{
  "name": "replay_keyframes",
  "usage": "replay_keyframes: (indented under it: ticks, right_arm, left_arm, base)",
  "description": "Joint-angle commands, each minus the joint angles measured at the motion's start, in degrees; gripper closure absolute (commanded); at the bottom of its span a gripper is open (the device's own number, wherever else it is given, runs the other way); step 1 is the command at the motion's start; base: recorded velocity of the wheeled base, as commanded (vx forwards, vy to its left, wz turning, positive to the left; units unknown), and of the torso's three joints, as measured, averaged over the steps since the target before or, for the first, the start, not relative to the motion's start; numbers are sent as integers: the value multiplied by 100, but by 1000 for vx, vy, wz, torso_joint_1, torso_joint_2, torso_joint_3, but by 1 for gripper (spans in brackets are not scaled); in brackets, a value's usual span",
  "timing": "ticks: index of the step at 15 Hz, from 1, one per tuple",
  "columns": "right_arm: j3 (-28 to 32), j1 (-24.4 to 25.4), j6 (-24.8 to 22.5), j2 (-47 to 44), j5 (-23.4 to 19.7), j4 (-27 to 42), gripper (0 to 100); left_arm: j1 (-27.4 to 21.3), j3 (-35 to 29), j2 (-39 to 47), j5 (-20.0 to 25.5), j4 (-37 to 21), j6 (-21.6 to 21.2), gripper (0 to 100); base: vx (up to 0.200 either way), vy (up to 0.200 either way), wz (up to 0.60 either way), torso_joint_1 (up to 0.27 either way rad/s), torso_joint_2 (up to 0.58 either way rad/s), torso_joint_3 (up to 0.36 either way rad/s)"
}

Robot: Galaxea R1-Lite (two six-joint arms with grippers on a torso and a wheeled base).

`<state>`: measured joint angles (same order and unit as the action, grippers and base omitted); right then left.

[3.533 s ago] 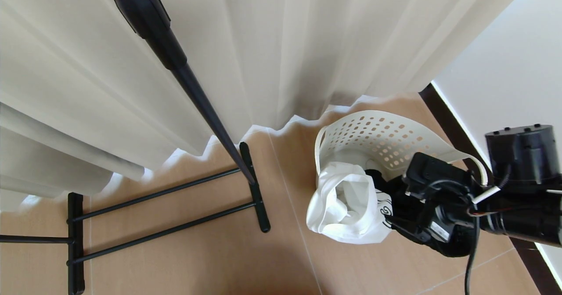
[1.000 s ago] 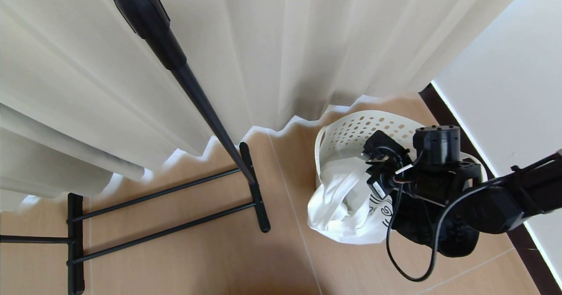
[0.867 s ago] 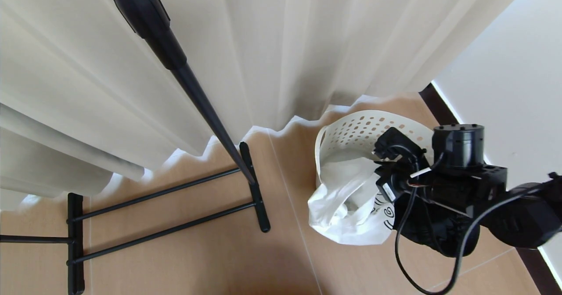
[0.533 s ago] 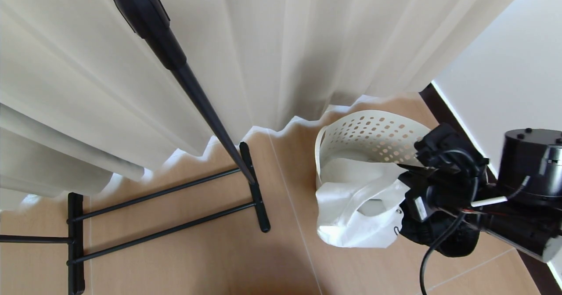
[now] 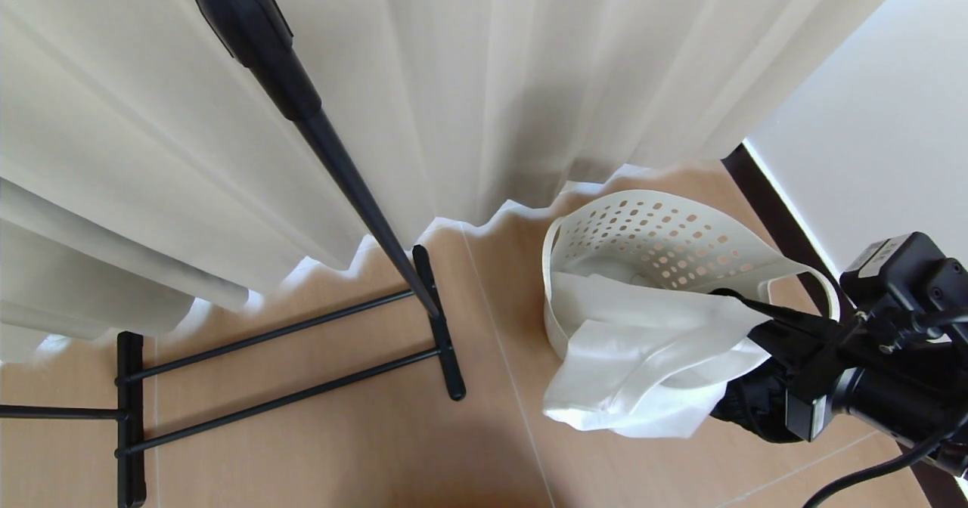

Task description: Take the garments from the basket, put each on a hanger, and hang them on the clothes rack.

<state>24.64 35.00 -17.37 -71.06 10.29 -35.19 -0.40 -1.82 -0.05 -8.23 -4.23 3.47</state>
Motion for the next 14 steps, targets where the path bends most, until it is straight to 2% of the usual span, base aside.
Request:
replay_keyframes:
  ticks: [1, 8, 14]
  right_arm:
    - [-20, 7, -3, 57, 8, -5, 100]
    - [24, -2, -3, 101, 17, -40, 100]
    - [15, -2, -12, 75, 17, -40, 100]
  left_arm:
    - [5, -3, 5, 5, 1, -5, 0]
    - [-4, -3, 5, 5, -8, -5, 0]
    - [-4, -3, 5, 5, -8, -5, 0]
  base:
    - [0, 0, 0, 0, 0, 0]
    - [0, 0, 0, 0, 0, 0]
    - [0, 0, 0, 2, 2, 172]
